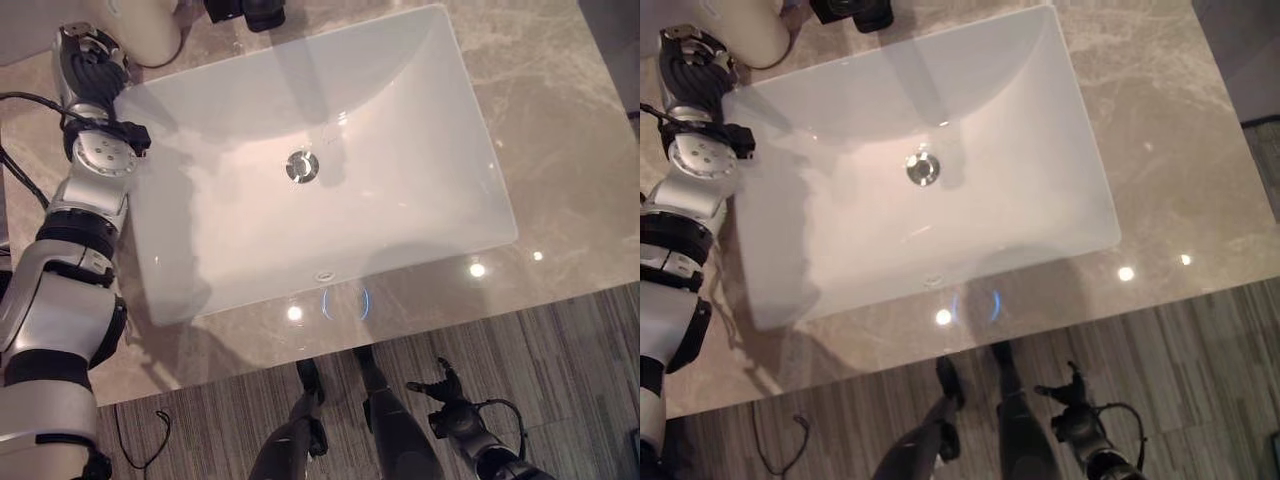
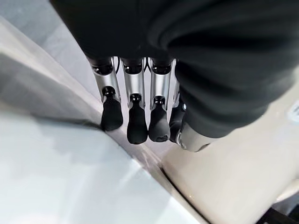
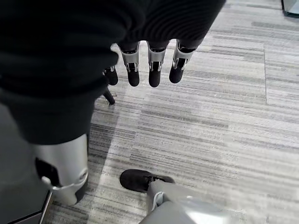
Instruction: Put brush and paste in cup on sink, flatten towel.
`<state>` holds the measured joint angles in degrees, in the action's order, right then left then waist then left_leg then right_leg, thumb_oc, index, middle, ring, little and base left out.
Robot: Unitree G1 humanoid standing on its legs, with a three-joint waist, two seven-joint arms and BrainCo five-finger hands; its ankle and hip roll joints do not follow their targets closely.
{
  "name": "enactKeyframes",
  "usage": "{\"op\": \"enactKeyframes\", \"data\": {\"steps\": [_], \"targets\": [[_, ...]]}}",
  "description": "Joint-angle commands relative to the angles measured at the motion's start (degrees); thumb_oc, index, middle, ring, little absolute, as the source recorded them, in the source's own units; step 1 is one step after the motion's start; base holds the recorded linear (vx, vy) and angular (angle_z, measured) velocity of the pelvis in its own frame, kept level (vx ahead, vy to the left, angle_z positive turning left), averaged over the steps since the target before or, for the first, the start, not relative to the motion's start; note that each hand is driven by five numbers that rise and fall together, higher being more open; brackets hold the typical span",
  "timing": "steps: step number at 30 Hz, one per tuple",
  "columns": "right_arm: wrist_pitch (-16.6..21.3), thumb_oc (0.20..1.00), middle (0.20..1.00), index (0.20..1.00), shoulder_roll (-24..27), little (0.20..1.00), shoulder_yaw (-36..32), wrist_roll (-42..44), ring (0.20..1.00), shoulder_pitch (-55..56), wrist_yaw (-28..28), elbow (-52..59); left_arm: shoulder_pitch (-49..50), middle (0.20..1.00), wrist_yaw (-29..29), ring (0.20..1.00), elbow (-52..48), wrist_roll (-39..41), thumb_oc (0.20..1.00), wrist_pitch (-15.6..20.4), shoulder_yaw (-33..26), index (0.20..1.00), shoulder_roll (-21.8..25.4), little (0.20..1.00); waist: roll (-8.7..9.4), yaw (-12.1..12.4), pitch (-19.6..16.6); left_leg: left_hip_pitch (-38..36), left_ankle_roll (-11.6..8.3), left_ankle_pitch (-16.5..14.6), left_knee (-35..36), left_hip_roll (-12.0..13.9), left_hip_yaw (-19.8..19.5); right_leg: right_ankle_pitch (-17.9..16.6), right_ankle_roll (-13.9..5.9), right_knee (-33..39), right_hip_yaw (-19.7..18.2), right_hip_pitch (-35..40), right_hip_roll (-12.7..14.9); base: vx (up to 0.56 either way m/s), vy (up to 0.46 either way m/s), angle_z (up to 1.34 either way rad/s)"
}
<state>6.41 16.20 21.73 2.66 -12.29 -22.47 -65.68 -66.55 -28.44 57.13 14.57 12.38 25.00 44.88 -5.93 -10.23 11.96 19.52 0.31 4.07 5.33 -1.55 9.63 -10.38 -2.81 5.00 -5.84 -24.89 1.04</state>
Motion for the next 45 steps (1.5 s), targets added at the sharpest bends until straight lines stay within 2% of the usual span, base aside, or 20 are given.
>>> {"op": "enactKeyframes", "data": {"steps": [1, 3, 4, 5, 10, 13, 14, 16, 20, 22, 24, 28, 29, 30, 34, 38, 41, 42, 43, 45], "targets": [[-0.34, 1.0, 1.0, 1.0, 0.99, 1.0, -0.84, 0.59, 1.0, 1.99, -0.37, -3.21, 4.62, 0.2, -3.18, 0.2, -5.12, -1.31, 0.2, 4.13, -3.76, 0.2, 3.0, 0.2, -0.96, 1.63, -3.45, -3.37, -7.0, -0.79, -0.33, 4.7, -5.86, 2.5, -6.57, 0.0, 1.77, 3.74, 6.4, 0.02, -0.034, 0.04], [-1.06, 1.0, 1.0, 1.0, 1.18, 1.0, -1.15, -0.36, 1.0, 1.9, -0.05, -4.04, 9.73, 0.2, -3.71, 0.2, -11.01, -0.7, 0.2, 5.63, -7.47, 0.2, 5.1, 0.2, -0.78, 2.39, -3.84, -3.97, -7.0, -0.79, -0.33, 4.57, -6.36, 2.79, -6.42, 0.0, 2.34, 4.71, 6.54, 0.0, -0.02, 0.16], [-2.27, 1.0, 1.0, 1.0, 1.27, 1.0, -2.2, -2.05, 1.0, 1.93, 0.44, -5.56, 21.78, 0.482, -4.53, 0.482, -23.52, 1.06, 0.482, 8.51, -16.63, 0.482, 7.31, 0.482, -0.26, 4.13, -4.5, -5.2, -6.91, -1.02, -0.33, 4.51, -7.03, 3.38, -6.11, 0.0, 3.52, 6.65, 6.63, -0.02, -0.014, 0.4], [-3.42, 1.0, 1.0, 1.0, 1.6, 1.0, -3.99, -3.32, 1.0, 1.23, 0.76, -7.5, 37.45, 1.0, -6.0, 1.0, -34.75, -0.9, 1.0, 10.04, -28.71, 1.0, 7.46, 1.0, 0.53, 6.22, -5.25, -6.48, -6.92, -1.36, -0.33, 4.56, -8.1, 4.21, -5.82, 0.0, 4.83, 8.59, 6.77, -0.01, -0.013, 0.44], [-3.69, 1.0, 1.0, 1.0, 1.84, 1.0, -6.0, -6.65, 1.0, 2.65, 2.66, -7.95, 64.06, 1.0, -7.91, 1.0, -40.65, -8.25, 1.0, 6.99, -48.13, 1.0, 1.29, 1.0, 2.13, 9.1, -7.27, -9.85, -6.05, -2.62, -0.33, 4.66, -8.73, 5.64, -5.78, 0.0, 6.38, 12.91, 7.21, 0.01, 0.071, 0.41], [-3.27, 1.0, 1.0, 1.0, 2.26, 1.0, -8.02, -7.46, 1.0, 4.15, 4.32, -5.89, 76.17, 1.0, -5.23, 1.0, -38.63, -12.63, 1.0, 2.45, -52.12, 1.0, -6.0, 1.0, 3.14, 10.4, -7.87, -12.22, -4.97, -3.55, -0.33, 3.82, -9.28, 6.25, -6.09, 0.0, 6.98, 15.61, 8.02, -0.02, 0.165, 0.21], [-3.18, 1.0, 1.0, 1.0, 3.27, 1.0, -8.65, -8.11, 1.0, 5.1, 5.78, -4.07, 78.16, 1.0, 0.02, 1.0, -23.5, -14.06, 1.0, -1.77, -47.64, 1.0, -9.14, 1.0, 4.42, 10.2, -7.36, -12.71, -3.7, -4.99, -3.07, 2.34, -9.56, 5.56, -6.5, -0.4, 7.11, 17.34, 9.5, -0.07, 0.203, 0.23], [-3.75, 1.0, 1.0, 1.0, 2.9, 1.0, -9.16, -8.94, 1.0, 5.6, 6.01, -3.99, 77.85, 1.0, 2.91, 1.0, -13.44, -16.16, 1.0, -3.16, -41.67, 1.0, -12.96, 1.0, 5.06, 9.81, -6.85, -11.79, -3.03, -5.95, -5.6, 1.2, -9.29, 4.62, -6.9, -0.67, 7.06, 17.35, 10.69, -0.15, 0.253, 0.2], [-1.24, 1.0, 1.0, 1.0, 1.23, 1.0, -11.62, -5.35, 1.0, 6.53, 2.14, -2.2, 73.81, 1.0, 1.91, 1.0, 0.41, -31.44, 1.0, -3.91, -20.83, 1.0, -21.39, 1.0, 6.74, 8.05, -5.22, -8.26, -1.67, -7.2, -8.81, -1.92, -7.67, -0.65, -8.6, -0.77, 5.99, 13.74, 13.25, -0.21, 0.237, 0.03], [-0.69, 1.0, 1.0, 1.0, -0.31, 1.0, -11.24, -3.97, 1.0, 6.35, 1.15, -1.27, 72.06, 1.0, 2.96, 1.0, 5.8, -32.7, 1.0, -4.4, -16.3, 1.0, -24.83, 1.0, 6.91, 7.11, -4.74, -7.12, -0.99, -7.0, -8.97, -2.61, -5.61, -2.96, -9.23, -1.0, 5.92, 10.7, 14.21, -0.23, 0.254, -0.4], [0.03, 1.0, 1.0, 1.0, -0.98, 1.0, -7.05, -5.87, 1.0, 6.03, 0.55, 3.69, 67.88, 1.0, 6.53, 1.0, 10.54, -33.04, 1.0, -6.29, -11.27, 1.0, -27.97, 1.0, 6.24, 6.34, -1.98, -6.4, -0.39, -6.17, -10.07, -0.54, -1.08, 1.8, -7.59, -9.94, 13.1, 6.66, 11.99, -0.29, 0.282, -0.98], [-0.53, 1.0, 1.0, 1.0, 2.34, 1.0, -5.36, -7.65, 1.0, 8.5, 3.27, 3.59, 66.56, 1.0, 12.69, 1.0, 13.05, -32.23, 1.0, -7.49, -9.74, 1.0, -29.87, 1.0, 5.58, 7.61, -2.54, -6.84, 0.47, -4.62, -9.02, 2.31, 6.73, 14.29, -3.8, -20.9, 18.29, 12.47, 7.61, -0.15, 0.142, -1.68], [-0.52, 1.0, 1.0, 1.0, 2.34, 1.0, -5.38, -7.64, 1.0, 8.51, 3.27, 3.58, 66.55, 1.0, 12.69, 1.0, 13.04, -32.22, 1.0, -7.5, -9.72, 1.0, -29.86, 1.0, 5.61, 7.73, -2.43, -6.98, 0.45, -4.65, -9.0, 2.32, 6.83, 14.31, -3.8, -20.91, 18.19, 12.56, 7.6, -0.17, 0.01, -1.37], [-1.6, 1.0, 1.0, 1.0, 1.8, 1.0, -9.31, -3.74, 1.0, 8.3, 3.95, -2.92, 66.43, 1.0, 13.92, 1.0, 13.58, -32.04, 1.0, -7.76, -9.18, 1.0, -30.15, 1.0, 5.93, 9.59, -3.5, -6.8, 0.33, -5.67, -10.05, 3.54, 10.77, 18.35, -3.12, -21.53, 23.05, 17.28, 9.17, -0.16, -0.051, -1.48], [-2.05, 1.0, 1.0, 1.0, 1.44, 1.0, -13.3, 0.6, 1.0, 6.65, 3.7, -6.39, 66.25, 1.0, 14.96, 1.0, 15.18, -30.82, 1.0, -8.14, -9.91, 1.0, -30.08, 1.0, 6.79, 12.31, -5.1, -5.54, 0.43, -5.14, -10.69, 6.33, 18.99, 19.07, -3.11, -18.91, 28.82, 20.12, 9.27, -0.12, -0.059, -1.74], [-2.04, 1.0, 1.0, 1.0, 1.44, 1.0, -13.33, 0.59, 1.0, 6.65, 3.7, -6.39, 66.23, 1.0, 14.96, 1.0, 15.2, -30.81, 1.0, -8.14, -9.88, 1.0, -30.07, 1.0, 6.81, 12.47, -5.11, -5.55, 0.42, -5.16, -10.69, 6.37, 19.12, 19.05, -3.1, -18.93, 28.68, 20.04, 9.26, -0.03, -0.036, -0.82], [-1.85, 1.0, 1.0, 1.0, 1.15, 1.0, -11.26, -0.79, 1.0, 6.14, 4.13, -4.28, 65.61, 1.0, 14.89, 1.0, 15.94, -30.31, 1.0, -8.56, -11.8, 1.0, -29.35, 1.0, 6.94, 12.19, -4.44, -4.82, -0.74, -3.44, -13.07, 10.15, 24.25, 18.37, -1.81, -15.95, 29.31, 17.59, 7.85, -0.1, -0.328, -0.73], [-1.67, 1.0, 1.0, 1.0, 1.02, 1.0, -10.59, -1.37, 1.0, 7.15, 4.06, -3.41, 64.47, 1.0, 14.73, 1.0, 15.65, -31.68, 1.0, -8.42, -10.74, 1.0, -29.56, 1.0, 7.08, 10.96, -4.26, -4.93, -1.58, -3.9, -14.71, 11.61, 23.99, 18.13, -1.55, -12.58, 25.42, 18.06, 4.99, -0.01, -0.44, -2.48], [-0.96, 1.0, 1.0, 1.0, 1.92, 1.0, -8.73, -1.53, 1.0, 7.51, 4.22, 0.54, 61.91, 1.0, 13.77, 1.0, 13.69, -29.98, 1.0, -7.79, -9.25, 1.0, -29.76, 1.0, 7.34, 10.12, -1.68, -3.26, -2.57, -4.97, -20.25, 10.82, 13.78, 17.35, -0.69, -11.0, 18.92, 17.36, 2.92, -0.1, -0.426, -2.66], [-0.06, 1.0, 1.0, 1.0, 2.76, 1.0, -7.37, -0.74, 1.0, 6.83, 4.99, 2.51, 61.0, 1.0, 12.71, 1.0, 11.33, -24.54, 1.0, -6.12, -10.07, 1.0, -29.98, 1.0, 7.67, 12.37, 0.43, -1.1, -2.09, -6.07, -23.33, 5.23, -0.76, 15.74, -0.04, -10.79, 14.37, 16.13, 0.57, -0.11, -0.214, -1.57]]}}
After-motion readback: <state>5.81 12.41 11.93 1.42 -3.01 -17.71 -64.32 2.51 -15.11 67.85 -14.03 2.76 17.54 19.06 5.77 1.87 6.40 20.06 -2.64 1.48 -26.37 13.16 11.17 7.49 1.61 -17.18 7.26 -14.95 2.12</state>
